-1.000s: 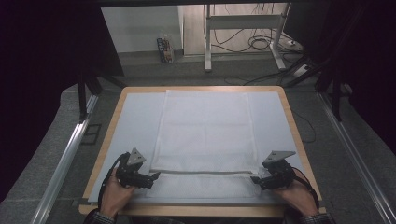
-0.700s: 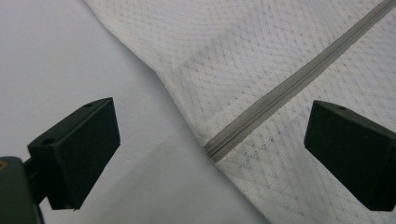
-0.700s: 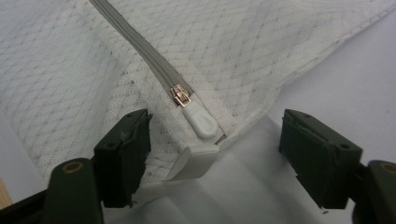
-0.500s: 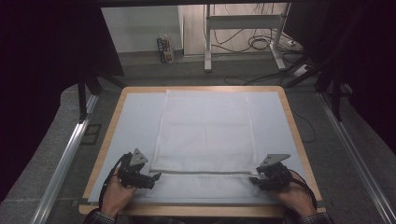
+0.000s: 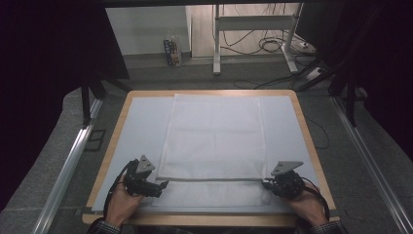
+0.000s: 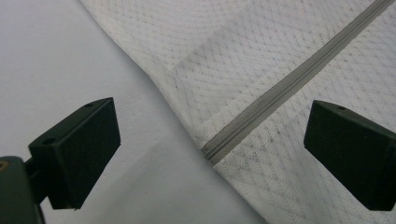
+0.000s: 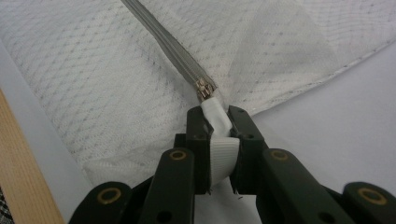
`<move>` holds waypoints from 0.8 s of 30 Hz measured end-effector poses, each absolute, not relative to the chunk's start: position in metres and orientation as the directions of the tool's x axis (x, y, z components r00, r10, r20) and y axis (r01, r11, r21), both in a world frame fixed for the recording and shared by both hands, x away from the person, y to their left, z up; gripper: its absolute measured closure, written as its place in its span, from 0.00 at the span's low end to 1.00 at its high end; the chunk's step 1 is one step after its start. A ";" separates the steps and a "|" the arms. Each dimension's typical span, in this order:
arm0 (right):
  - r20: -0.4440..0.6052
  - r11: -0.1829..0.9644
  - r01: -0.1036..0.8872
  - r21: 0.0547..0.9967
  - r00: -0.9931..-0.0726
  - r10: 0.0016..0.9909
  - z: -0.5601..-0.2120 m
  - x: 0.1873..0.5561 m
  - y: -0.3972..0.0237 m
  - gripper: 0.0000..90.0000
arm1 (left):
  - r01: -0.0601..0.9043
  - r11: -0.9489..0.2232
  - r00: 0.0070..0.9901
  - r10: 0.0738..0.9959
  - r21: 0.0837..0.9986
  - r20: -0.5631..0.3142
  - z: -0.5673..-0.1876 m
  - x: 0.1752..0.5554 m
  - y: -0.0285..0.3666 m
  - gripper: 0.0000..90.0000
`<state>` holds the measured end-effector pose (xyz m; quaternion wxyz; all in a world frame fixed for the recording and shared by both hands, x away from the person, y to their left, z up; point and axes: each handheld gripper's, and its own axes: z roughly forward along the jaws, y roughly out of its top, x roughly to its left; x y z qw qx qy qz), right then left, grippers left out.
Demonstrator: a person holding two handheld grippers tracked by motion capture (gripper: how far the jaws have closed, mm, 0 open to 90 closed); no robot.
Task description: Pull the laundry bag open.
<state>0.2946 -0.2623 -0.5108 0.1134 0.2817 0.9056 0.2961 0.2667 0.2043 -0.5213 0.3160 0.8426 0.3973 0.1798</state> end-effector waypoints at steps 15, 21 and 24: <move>-0.033 0.640 0.518 0.567 -0.762 0.646 -0.511 0.291 -0.265 0.53 | 0.558 -0.491 0.620 0.783 0.669 0.057 -0.522 0.267 0.204 0.04; -0.020 0.610 0.539 0.581 -0.739 0.673 -0.511 0.285 -0.265 0.86 | 0.557 -0.487 0.618 0.784 0.673 0.057 -0.522 0.267 0.203 0.04; 0.001 0.606 0.537 0.587 -0.749 0.663 -0.511 0.287 -0.266 0.92 | 0.554 -0.474 0.620 0.784 0.684 0.041 -0.520 0.267 0.201 0.05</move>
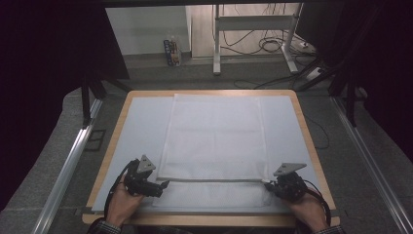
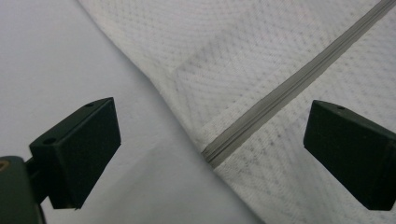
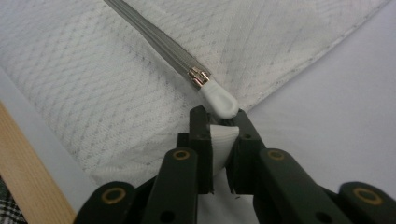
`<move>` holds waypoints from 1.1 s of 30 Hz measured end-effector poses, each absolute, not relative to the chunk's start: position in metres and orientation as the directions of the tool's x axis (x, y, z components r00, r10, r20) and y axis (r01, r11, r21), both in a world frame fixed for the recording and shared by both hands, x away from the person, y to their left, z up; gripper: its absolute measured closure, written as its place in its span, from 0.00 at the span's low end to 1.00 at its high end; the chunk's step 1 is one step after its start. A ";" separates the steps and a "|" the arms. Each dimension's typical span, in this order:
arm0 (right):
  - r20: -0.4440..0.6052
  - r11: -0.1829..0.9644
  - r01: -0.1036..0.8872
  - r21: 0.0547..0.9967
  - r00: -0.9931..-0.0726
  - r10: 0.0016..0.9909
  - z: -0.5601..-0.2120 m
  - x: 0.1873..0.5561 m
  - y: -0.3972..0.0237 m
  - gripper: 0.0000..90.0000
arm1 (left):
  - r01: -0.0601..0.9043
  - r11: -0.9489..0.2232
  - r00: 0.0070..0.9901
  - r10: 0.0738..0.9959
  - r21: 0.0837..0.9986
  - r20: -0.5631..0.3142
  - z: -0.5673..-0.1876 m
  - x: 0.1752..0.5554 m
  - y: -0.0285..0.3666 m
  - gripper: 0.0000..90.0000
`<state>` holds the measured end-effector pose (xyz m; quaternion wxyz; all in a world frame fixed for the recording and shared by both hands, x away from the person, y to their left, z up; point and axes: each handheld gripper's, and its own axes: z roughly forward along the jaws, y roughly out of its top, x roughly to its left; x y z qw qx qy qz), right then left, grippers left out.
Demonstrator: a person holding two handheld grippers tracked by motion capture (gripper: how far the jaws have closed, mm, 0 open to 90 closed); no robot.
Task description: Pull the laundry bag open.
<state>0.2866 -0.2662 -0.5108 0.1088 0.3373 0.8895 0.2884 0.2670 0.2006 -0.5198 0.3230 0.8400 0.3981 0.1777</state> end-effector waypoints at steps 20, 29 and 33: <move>-0.057 0.630 0.457 0.628 -0.780 0.623 -0.498 0.285 -0.263 0.93 | 0.493 -0.482 0.735 0.676 0.724 -0.050 -0.506 0.282 0.145 0.03; -0.066 0.639 0.432 0.636 -0.795 0.603 -0.496 0.285 -0.263 0.93 | 0.444 -0.510 0.785 0.618 0.736 -0.045 -0.497 0.298 0.105 0.04; -0.076 0.637 0.421 0.646 -0.795 0.602 -0.496 0.285 -0.263 0.93 | 0.438 -0.486 0.806 0.585 0.756 -0.092 -0.492 0.312 0.083 0.05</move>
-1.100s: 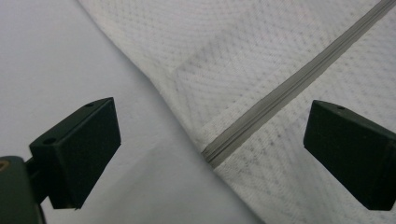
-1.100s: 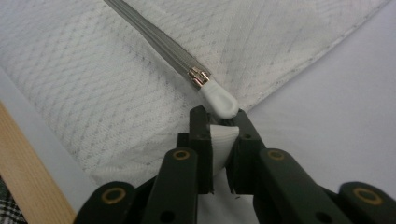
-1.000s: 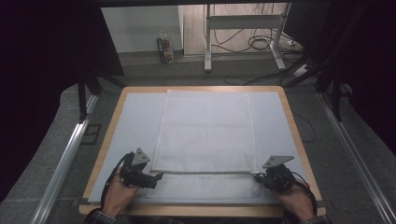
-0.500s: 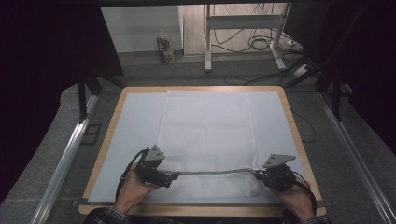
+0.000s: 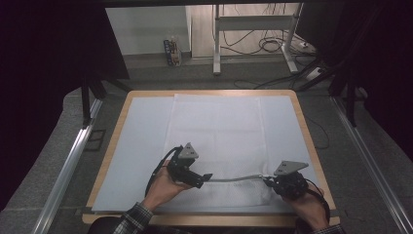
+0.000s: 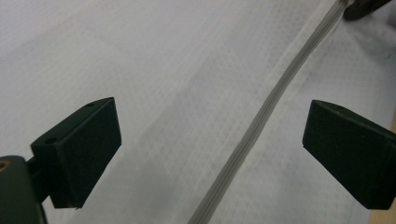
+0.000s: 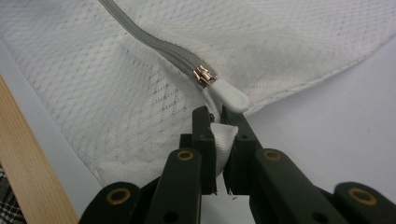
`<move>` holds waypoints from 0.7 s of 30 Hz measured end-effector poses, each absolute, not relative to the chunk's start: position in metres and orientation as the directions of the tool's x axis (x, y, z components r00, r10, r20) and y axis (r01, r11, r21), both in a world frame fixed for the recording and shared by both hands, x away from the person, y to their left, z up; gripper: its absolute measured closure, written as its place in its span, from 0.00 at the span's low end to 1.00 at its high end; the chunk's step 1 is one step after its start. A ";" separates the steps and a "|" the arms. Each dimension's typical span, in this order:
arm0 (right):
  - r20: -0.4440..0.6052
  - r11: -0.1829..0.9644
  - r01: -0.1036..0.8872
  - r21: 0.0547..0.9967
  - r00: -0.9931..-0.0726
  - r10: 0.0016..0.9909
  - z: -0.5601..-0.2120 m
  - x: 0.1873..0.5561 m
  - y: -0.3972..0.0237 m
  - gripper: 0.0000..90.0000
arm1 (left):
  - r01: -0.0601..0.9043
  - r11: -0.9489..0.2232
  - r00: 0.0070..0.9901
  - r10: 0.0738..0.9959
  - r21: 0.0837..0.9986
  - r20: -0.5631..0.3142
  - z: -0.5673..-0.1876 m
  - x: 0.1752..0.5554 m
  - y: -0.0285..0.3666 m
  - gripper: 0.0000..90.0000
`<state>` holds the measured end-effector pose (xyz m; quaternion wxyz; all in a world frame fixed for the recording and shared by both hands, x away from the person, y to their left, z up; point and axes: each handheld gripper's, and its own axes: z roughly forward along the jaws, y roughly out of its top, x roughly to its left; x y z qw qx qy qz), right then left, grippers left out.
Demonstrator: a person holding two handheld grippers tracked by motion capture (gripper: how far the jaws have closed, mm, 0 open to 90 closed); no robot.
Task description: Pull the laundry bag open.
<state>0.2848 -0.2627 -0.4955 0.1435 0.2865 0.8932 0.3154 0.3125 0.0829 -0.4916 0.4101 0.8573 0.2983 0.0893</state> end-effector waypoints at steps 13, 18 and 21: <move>-0.099 0.645 0.402 0.650 -0.797 0.596 -0.494 0.285 -0.263 0.93 | 0.385 -0.531 0.860 0.503 0.755 -0.085 -0.495 0.333 0.012 0.05; -0.090 0.637 0.411 0.652 -0.792 0.603 -0.495 0.285 -0.263 0.93 | 0.368 -0.536 0.876 0.474 0.759 -0.090 -0.497 0.339 -0.010 0.05; -0.091 0.639 0.409 0.651 -0.795 0.600 -0.495 0.285 -0.263 0.93 | 0.352 -0.548 0.886 0.457 0.759 -0.081 -0.497 0.341 -0.024 0.05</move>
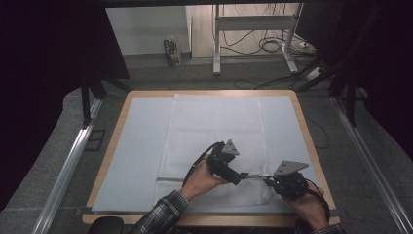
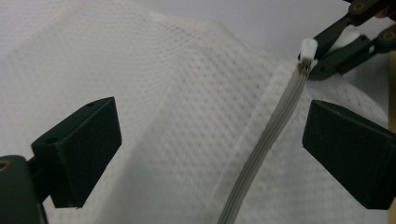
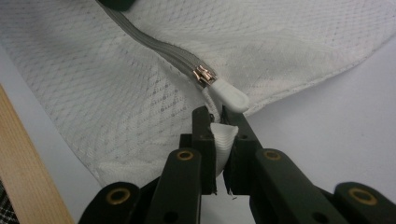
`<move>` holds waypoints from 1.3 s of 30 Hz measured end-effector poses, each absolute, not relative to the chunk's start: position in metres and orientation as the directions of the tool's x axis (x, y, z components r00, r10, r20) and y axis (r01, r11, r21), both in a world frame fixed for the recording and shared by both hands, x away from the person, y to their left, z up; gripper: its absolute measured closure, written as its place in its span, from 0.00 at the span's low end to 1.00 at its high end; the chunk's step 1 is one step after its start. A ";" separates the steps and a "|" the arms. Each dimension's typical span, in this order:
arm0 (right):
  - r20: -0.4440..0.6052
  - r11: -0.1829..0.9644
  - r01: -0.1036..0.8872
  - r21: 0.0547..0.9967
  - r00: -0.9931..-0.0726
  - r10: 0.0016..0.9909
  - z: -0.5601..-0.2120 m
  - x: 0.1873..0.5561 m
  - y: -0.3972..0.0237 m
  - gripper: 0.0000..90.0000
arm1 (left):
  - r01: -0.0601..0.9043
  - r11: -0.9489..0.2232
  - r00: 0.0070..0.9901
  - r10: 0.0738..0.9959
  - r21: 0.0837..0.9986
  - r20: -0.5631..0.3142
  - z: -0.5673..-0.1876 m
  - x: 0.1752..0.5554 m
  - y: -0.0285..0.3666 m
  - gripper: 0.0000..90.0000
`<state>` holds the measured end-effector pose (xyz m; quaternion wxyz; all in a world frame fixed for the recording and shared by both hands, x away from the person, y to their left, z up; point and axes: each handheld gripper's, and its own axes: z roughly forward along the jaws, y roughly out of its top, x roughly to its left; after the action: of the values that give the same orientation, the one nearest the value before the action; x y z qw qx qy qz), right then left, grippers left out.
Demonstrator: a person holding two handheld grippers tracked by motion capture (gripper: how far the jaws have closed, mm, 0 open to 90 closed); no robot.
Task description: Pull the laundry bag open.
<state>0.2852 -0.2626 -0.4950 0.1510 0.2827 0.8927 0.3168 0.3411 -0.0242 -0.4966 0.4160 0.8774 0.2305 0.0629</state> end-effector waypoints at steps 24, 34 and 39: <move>-0.096 0.648 0.397 0.650 -0.804 0.588 -0.494 0.284 -0.262 0.93 | 0.319 -0.589 0.897 0.440 0.743 -0.037 -0.495 0.350 -0.081 0.06; -0.106 0.648 0.409 0.642 -0.790 0.604 -0.495 0.285 -0.263 0.93 | 0.313 -0.592 0.882 0.471 0.742 0.003 -0.488 0.351 -0.055 0.13; -0.123 0.655 0.399 0.641 -0.790 0.601 -0.494 0.284 -0.262 0.93 | 0.312 -0.569 0.898 0.438 0.761 -0.040 -0.484 0.347 -0.040 0.25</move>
<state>0.2844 -0.2622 -0.4943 0.1644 0.2794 0.8948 0.3070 0.3472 -0.0398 -0.4842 0.4127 0.8824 0.2125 0.0765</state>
